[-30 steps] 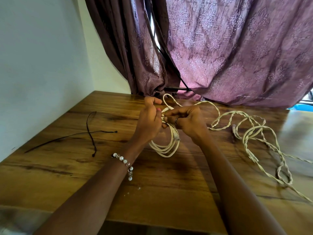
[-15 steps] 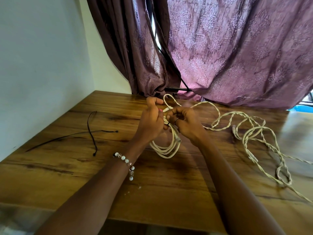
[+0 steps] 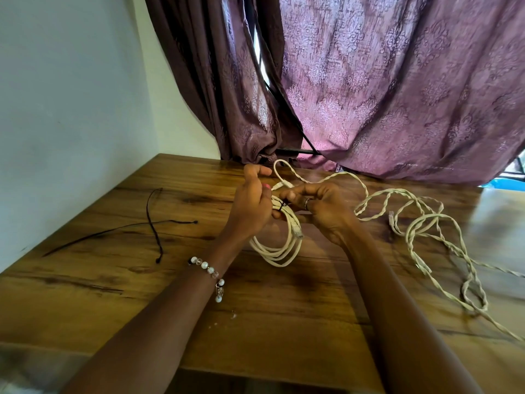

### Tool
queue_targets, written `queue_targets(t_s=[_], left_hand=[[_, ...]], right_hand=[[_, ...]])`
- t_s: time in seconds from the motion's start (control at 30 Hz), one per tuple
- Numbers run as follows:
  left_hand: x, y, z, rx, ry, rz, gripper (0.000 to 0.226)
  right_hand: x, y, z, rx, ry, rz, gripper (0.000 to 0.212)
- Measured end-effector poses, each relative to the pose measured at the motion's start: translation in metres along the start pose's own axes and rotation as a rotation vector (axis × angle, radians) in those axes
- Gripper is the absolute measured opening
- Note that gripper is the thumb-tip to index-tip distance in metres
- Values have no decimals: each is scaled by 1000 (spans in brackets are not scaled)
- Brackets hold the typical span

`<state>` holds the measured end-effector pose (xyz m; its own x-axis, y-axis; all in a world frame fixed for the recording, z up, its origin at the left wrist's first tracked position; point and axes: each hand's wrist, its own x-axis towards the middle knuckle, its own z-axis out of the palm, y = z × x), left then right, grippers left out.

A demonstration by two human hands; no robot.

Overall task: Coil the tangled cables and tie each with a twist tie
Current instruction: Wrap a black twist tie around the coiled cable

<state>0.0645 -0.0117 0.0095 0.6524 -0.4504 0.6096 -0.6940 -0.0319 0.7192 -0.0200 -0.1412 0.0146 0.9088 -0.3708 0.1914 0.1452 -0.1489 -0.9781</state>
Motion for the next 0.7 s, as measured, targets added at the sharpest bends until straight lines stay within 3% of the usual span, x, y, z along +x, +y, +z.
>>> queue_targets(t_s=[0.53,0.7], left_hand=[[1,-5,-1,1,-13,-29,23],[-1,5,-6,-142,-71,-143,21]], right_hand=[[-5,-8,-11,-146,-89,-191,26],[-5,-7,-10,-136,-81,-212,18]])
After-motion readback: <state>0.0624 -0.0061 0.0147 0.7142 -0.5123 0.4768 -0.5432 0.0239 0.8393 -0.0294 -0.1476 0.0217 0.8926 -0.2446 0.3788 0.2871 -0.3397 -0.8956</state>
